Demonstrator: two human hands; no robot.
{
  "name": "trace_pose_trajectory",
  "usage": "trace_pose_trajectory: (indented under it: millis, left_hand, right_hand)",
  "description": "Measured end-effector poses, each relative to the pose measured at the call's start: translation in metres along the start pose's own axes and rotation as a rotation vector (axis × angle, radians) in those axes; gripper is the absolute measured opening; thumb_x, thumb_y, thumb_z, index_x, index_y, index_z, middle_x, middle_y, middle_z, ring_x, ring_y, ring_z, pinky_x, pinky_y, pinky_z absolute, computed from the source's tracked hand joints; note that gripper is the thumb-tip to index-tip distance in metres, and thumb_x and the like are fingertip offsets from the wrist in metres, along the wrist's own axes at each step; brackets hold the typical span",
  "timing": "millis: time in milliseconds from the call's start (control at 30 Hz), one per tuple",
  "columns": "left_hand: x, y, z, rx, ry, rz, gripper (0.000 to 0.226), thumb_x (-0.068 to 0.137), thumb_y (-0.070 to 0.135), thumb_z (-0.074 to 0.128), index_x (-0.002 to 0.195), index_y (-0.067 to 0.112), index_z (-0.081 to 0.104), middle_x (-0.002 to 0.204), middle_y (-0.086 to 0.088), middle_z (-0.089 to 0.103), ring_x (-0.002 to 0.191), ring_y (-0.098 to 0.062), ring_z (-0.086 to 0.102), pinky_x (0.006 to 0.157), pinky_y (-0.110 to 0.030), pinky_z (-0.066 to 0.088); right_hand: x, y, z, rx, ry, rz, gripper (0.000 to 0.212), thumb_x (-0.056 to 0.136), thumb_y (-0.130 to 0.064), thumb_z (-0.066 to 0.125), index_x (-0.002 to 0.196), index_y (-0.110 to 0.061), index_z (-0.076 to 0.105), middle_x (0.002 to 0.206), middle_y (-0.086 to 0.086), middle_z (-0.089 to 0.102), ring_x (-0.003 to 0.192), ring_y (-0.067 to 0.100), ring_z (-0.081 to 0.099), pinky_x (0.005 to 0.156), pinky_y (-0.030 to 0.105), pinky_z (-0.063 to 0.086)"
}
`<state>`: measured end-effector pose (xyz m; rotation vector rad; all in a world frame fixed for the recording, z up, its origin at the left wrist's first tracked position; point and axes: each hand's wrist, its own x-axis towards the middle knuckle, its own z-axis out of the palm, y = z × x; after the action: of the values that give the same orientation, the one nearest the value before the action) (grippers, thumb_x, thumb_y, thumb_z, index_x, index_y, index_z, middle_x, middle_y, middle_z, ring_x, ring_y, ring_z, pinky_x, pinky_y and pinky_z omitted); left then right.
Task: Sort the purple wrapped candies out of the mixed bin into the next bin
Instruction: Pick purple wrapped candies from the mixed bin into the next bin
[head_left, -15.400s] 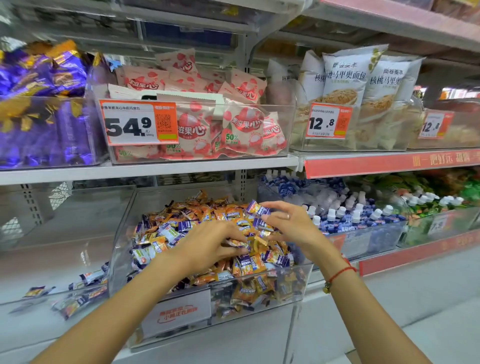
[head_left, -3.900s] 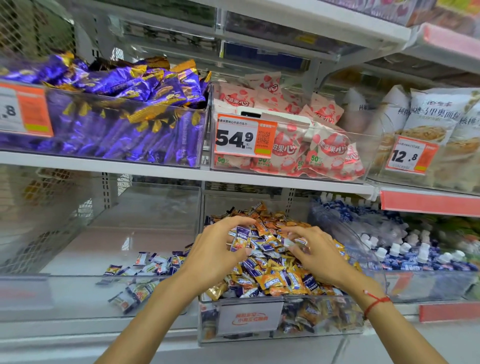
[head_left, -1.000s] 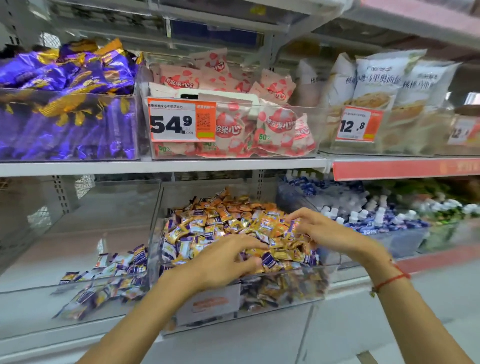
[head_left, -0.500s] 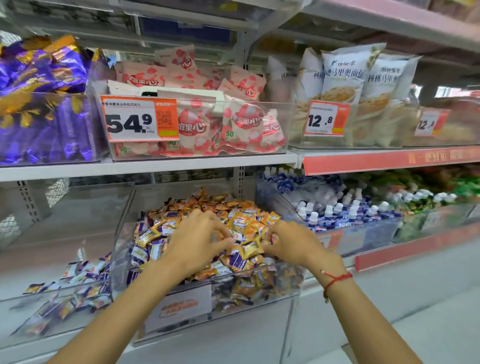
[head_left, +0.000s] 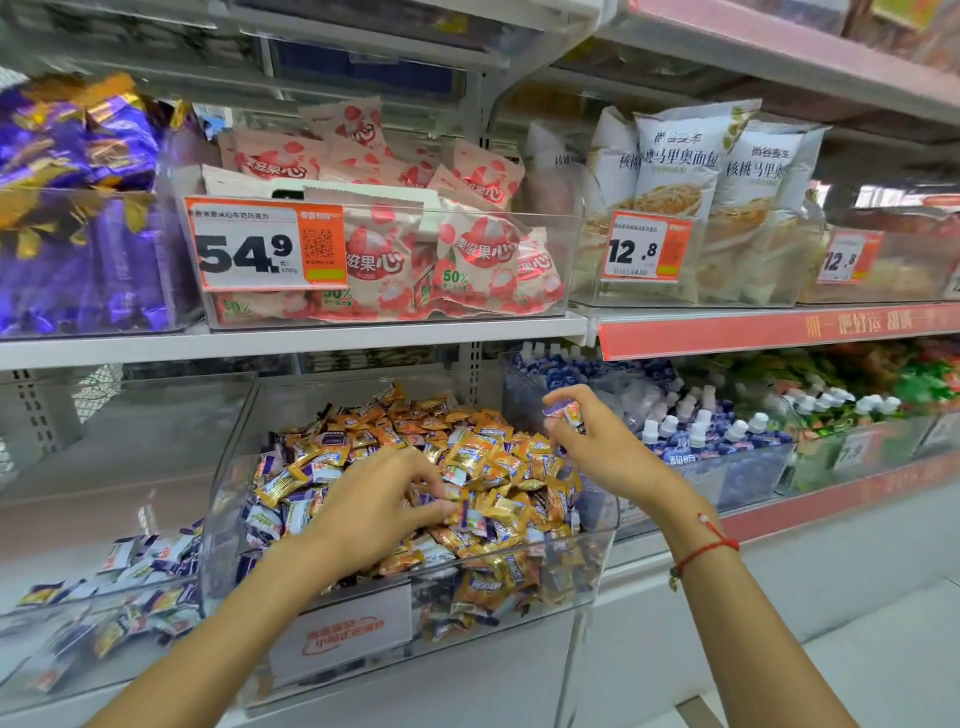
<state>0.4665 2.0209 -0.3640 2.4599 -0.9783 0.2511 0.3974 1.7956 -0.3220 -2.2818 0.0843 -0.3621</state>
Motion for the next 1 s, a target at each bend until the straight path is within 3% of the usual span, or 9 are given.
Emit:
trace_pose_trajectory:
  millis: [133,200,333,433,600,733,833,900,1000]
  left_hand:
    - [-0.021,-0.014,-0.017,-0.049,0.180,-0.125,0.013,0.084,0.042,0.069,0.077,0.034,0.061,0.084,0.020,0.066,0.077,0.003,0.061,0.065,-0.023,0.046]
    - [-0.032,-0.020,-0.023,-0.127,0.234,-0.172,0.013,0.080,0.037,0.074,0.075,0.033,0.064,0.076,0.020,0.068,0.076,0.007,0.064,0.067,-0.017,0.050]
    - [-0.045,-0.019,-0.035,-0.154,0.319,-0.159,0.019,0.087,0.034,0.066,0.106,0.036,0.062,0.097,0.022,0.066,0.082,0.005,0.061,0.074,-0.018,0.050]
    - [-0.044,-0.022,-0.044,-0.133,0.396,-0.158,0.036,0.097,0.030,0.052,0.133,0.031,0.051,0.106,0.017,0.055,0.088,-0.003,0.054,0.076,-0.021,0.039]
    - [-0.046,-0.032,-0.055,-0.161,0.413,-0.180,0.022,0.099,0.033,0.047,0.116,0.035,0.059,0.104,0.016,0.056,0.085,0.001,0.052,0.074,-0.019,0.038]
    - [-0.048,-0.042,-0.063,-0.227,0.477,-0.216,0.010,0.098,0.043,0.043,0.102,0.046,0.051,0.082,0.006,0.070,0.061,-0.008,0.059,0.065,-0.028,0.051]
    - [-0.052,-0.045,-0.067,-0.315,0.517,-0.245,0.012,0.096,0.048,0.044,0.105,0.048,0.051,0.091,0.018,0.070,0.076,0.000,0.067,0.072,-0.038,0.056]
    - [-0.054,-0.044,-0.067,-0.327,0.484,-0.257,0.016,0.096,0.048,0.045,0.110,0.049,0.052,0.101,0.019,0.068,0.084,0.000,0.066,0.077,-0.037,0.055]
    - [-0.057,-0.042,-0.064,-0.290,0.395,-0.277,0.027,0.096,0.041,0.050,0.123,0.042,0.055,0.116,0.017,0.064,0.099,0.001,0.060,0.088,-0.030,0.052]
  right_hand:
    - [0.002,-0.003,0.020,-0.119,-0.003,-0.040,0.022,0.099,-0.038,0.048,0.112,-0.021,0.049,0.105,0.012,0.062,0.083,0.026,0.058,0.077,0.043,0.049]
    - [0.004,-0.007,0.032,-0.184,0.022,-0.047,0.027,0.095,-0.047,0.052,0.099,-0.021,0.053,0.101,0.009,0.064,0.089,0.024,0.060,0.080,0.047,0.050]
    - [0.007,-0.020,0.051,-0.209,0.098,-0.069,0.037,0.088,-0.050,0.061,0.070,-0.019,0.053,0.062,0.002,0.061,0.051,0.013,0.052,0.056,0.039,0.046]
    - [0.013,-0.024,0.066,-0.220,0.034,-0.081,0.030,0.090,-0.042,0.063,0.093,-0.015,0.050,0.076,0.008,0.059,0.059,0.019,0.050,0.057,0.038,0.038]
    - [0.023,-0.045,0.090,-0.215,-0.239,-0.084,0.014,0.102,-0.020,0.042,0.115,-0.023,0.037,0.073,-0.004,0.038,0.052,0.007,0.031,0.050,0.021,0.027]
    - [0.049,-0.081,0.107,-0.215,-0.288,-0.118,0.009,0.101,-0.019,0.045,0.109,-0.023,0.043,0.084,0.005,0.055,0.059,0.012,0.046,0.056,0.026,0.036]
    - [0.185,0.094,0.152,-0.471,-0.346,-0.005,0.027,0.076,-0.059,0.070,0.091,-0.043,0.053,0.120,-0.023,0.057,0.093,-0.001,0.056,0.081,0.026,0.049]
    - [0.207,0.126,0.167,-0.467,-0.482,-0.006,0.054,0.052,-0.081,0.071,0.092,-0.046,0.058,0.124,-0.012,0.062,0.090,0.007,0.063,0.078,0.041,0.056]
    - [0.094,-0.032,0.140,-0.579,-0.472,-0.051,0.047,0.078,-0.056,0.069,0.105,-0.018,0.065,0.108,0.005,0.065,0.083,0.020,0.061,0.072,0.036,0.050]
